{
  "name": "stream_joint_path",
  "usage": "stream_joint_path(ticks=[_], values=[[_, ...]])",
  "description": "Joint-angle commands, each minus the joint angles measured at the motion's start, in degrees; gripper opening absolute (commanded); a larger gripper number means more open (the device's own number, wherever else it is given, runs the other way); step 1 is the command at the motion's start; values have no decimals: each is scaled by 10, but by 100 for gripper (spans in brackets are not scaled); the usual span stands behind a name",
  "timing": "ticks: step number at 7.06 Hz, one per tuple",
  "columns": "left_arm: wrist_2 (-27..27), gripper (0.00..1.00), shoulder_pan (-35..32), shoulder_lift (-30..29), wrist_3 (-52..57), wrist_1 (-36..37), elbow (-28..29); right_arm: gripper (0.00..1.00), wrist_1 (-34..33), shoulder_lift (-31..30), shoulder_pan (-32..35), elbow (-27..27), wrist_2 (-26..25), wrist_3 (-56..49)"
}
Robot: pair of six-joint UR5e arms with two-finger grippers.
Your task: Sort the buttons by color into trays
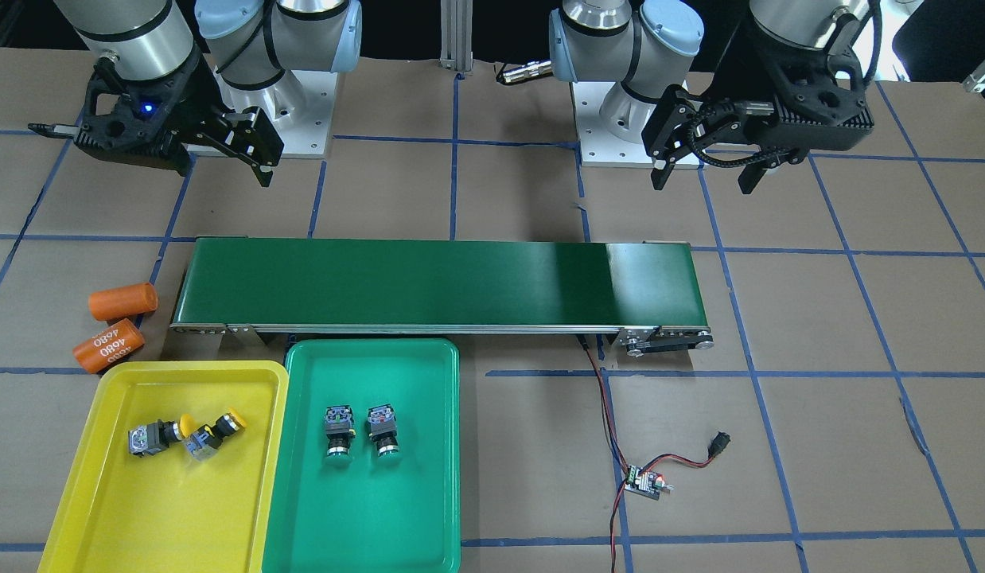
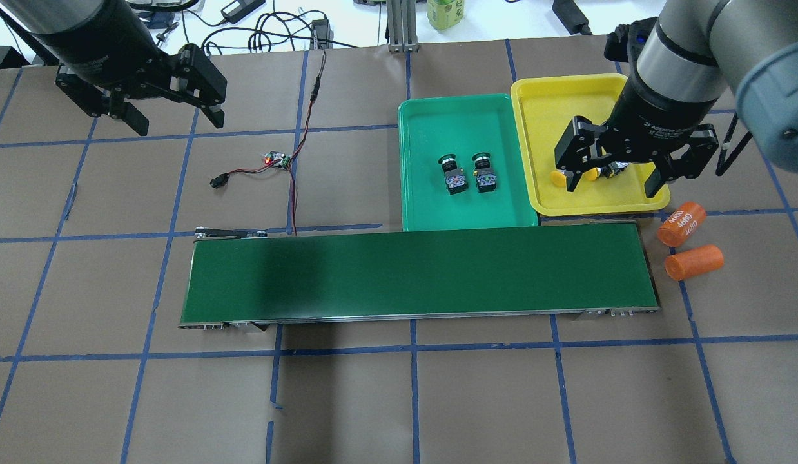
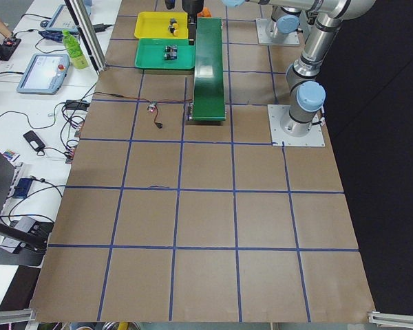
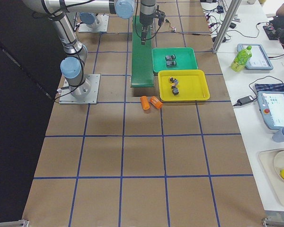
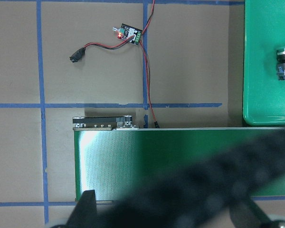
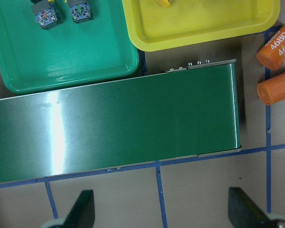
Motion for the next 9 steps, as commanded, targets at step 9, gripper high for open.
stream_joint_path(ticks=[9], values=[[2, 100, 4, -5, 2, 1, -3, 100, 2, -11, 19, 9, -8, -2]])
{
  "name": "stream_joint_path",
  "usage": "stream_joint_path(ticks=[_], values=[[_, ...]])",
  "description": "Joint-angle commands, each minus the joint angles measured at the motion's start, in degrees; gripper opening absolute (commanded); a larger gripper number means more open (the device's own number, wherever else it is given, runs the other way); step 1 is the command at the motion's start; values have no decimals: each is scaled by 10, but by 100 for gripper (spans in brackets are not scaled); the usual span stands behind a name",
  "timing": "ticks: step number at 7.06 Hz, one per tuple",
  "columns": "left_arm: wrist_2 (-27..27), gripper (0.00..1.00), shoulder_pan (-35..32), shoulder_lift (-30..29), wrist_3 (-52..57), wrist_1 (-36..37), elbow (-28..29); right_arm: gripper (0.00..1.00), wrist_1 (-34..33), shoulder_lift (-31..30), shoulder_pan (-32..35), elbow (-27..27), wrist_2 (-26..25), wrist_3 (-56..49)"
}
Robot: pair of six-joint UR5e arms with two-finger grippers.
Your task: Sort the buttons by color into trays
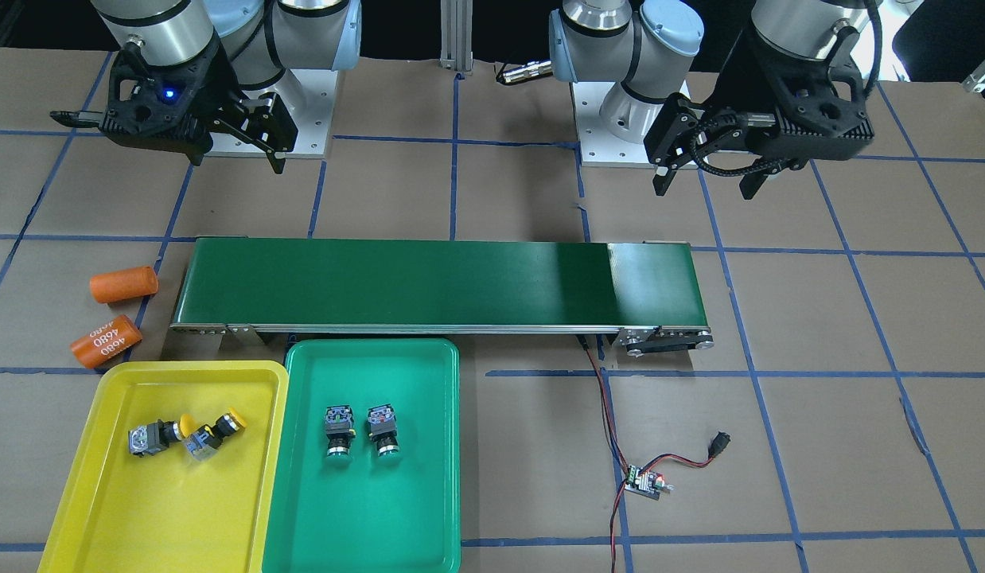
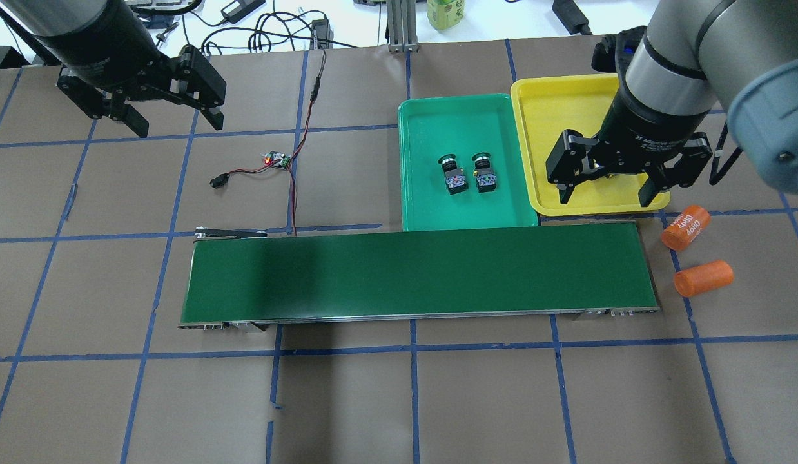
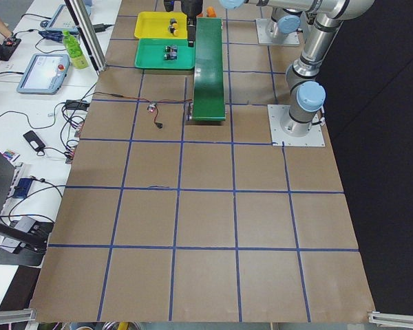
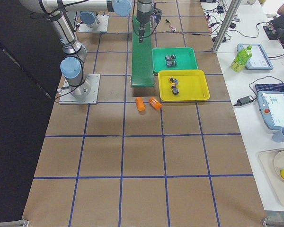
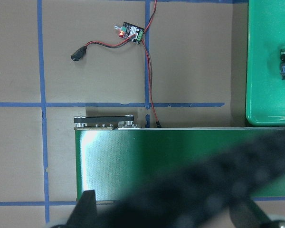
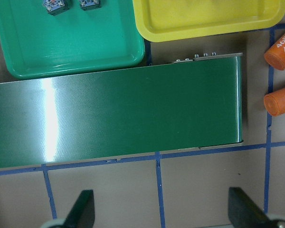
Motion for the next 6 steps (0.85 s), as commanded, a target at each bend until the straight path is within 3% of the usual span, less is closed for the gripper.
stream_joint_path(ticks=[1, 6], values=[[0, 100, 0, 0, 0, 0, 2, 100, -3, 0, 1, 0, 2, 4], [0, 100, 0, -1, -1, 0, 2, 100, -2, 0, 0, 1, 2, 4]])
